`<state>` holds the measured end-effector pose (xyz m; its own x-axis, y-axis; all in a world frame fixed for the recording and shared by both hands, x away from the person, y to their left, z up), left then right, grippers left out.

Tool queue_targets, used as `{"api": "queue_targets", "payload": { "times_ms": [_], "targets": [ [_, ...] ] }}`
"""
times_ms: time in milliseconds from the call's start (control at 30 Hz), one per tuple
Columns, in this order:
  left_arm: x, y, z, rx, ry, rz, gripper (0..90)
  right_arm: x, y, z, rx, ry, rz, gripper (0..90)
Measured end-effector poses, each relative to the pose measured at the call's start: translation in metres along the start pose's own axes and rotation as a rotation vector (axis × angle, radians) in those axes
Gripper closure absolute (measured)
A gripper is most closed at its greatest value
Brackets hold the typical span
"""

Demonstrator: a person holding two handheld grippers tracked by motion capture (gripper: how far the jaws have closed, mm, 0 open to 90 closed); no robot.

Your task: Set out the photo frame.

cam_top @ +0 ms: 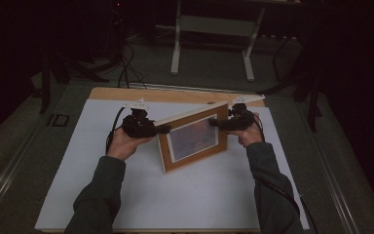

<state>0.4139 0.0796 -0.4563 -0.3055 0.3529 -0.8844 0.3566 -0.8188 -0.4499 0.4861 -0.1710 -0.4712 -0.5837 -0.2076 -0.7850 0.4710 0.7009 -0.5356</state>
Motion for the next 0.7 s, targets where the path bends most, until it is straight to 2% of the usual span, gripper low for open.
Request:
{"api": "queue_targets", "payload": {
  "times_ms": [533,700],
  "targets": [
    [0.001,0.000,-0.005,-0.010,-0.016,0.014,71.6,0.007,-0.012,0.005,-0.039,0.039,0.031,40.6],
    [0.001,-0.002,-0.008,-0.019,-0.018,0.021,70.1,0.009,-0.014,0.005,-0.046,0.037,0.028,44.4]
  ]
}}
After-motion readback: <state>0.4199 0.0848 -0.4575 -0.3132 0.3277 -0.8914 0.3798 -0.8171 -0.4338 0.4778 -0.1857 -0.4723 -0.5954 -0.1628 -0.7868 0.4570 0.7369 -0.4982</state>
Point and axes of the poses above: each handheld gripper's, and its own axes: y roughly forward along the jaws, x roughly out of its underside, z roughly to its right, the point moved 7 cm from there along y, roughly forward along the jaws, and after that the axes turned 11 degrees about y, right-handed, at the moved point
